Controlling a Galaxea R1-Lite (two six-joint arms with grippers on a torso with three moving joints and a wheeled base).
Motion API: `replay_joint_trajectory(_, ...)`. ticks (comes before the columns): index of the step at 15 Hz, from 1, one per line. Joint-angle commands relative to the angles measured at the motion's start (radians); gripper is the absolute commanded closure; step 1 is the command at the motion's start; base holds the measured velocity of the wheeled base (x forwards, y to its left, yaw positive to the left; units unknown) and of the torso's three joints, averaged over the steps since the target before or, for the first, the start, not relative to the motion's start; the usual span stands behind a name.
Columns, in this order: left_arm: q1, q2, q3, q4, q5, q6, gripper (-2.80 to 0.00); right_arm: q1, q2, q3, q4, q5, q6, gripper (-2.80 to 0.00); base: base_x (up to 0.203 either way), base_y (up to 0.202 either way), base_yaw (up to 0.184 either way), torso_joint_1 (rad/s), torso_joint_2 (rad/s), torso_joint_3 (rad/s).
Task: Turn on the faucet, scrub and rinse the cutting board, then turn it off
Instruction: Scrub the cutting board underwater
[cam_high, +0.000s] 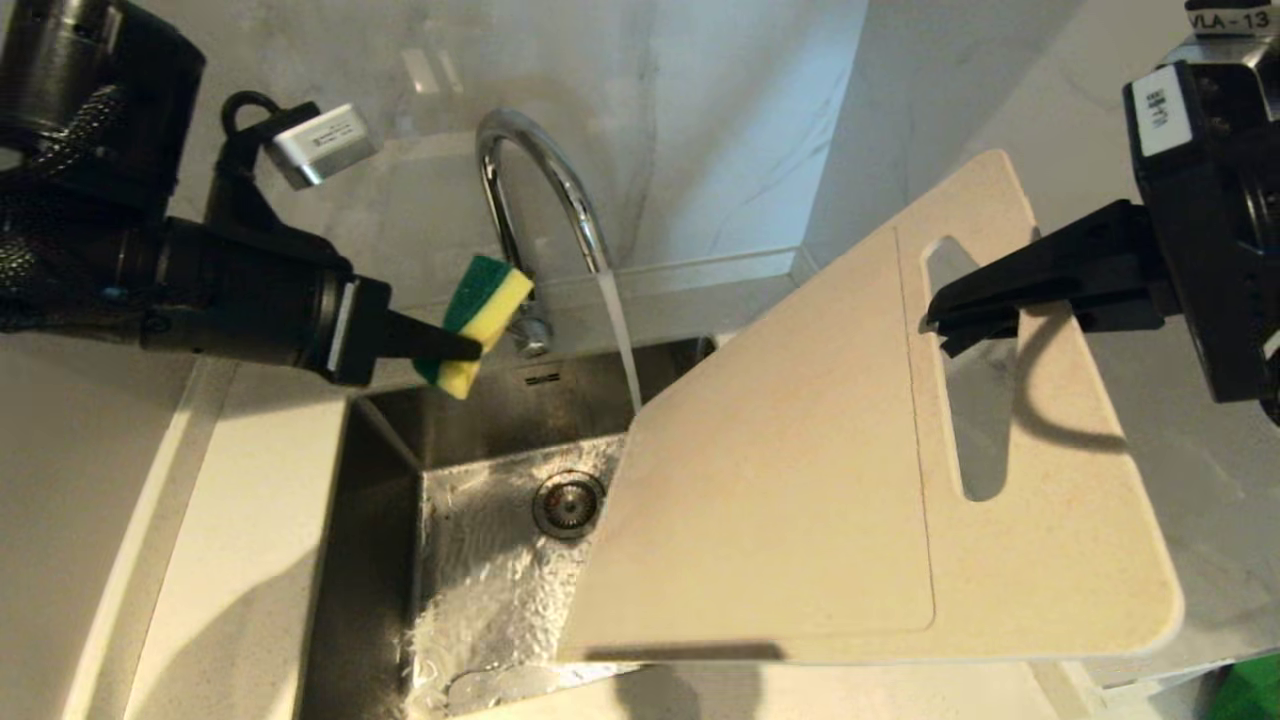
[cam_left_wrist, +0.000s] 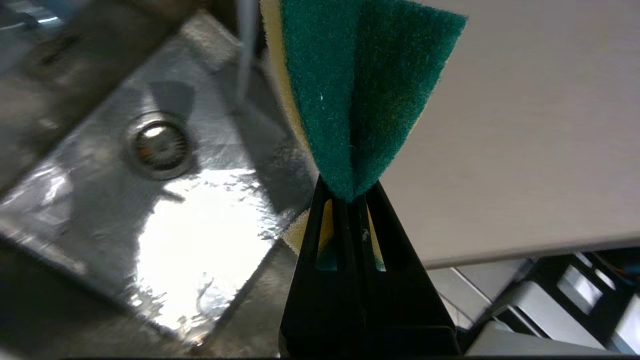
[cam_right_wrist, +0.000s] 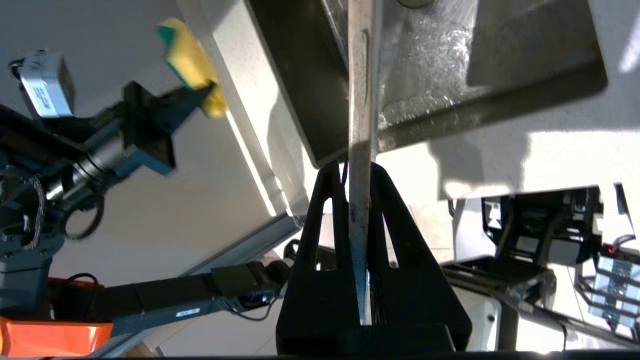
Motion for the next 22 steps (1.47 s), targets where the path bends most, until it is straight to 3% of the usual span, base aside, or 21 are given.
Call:
replay_joint_trajectory(1,-0.079,0.078,-0.079,0.052,-0.001,-0.001,0.00,0.000,0.019,-0.001,-0.002,0.002,0.004,0.00,0.000,0.000,0.000,0.000,0.00,0.000)
replay_joint_trajectory(8,-0.251,0.097,-0.087,0.077,-0.002,-0.044,0.00,0.000,0.016,-0.002,-0.035,0.036,0.012,0.00,0.000,0.000,0.000,0.000,0.00,0.000)
replay_joint_trajectory(17,-0.338,0.139,-0.080,0.079,-0.007,-0.052,0.00,0.000,-0.002,0.000,-0.042,0.038,0.023,0.00,0.000,0.000,0.000,0.000,0.00,0.000)
replay_joint_trajectory(22,-0.344,0.158,-0.072,0.080,-0.013,-0.054,0.00,0.000,-0.014,-0.001,-0.044,0.038,0.024,0.00,0.000,0.000,0.000,0.000,0.00,0.000)
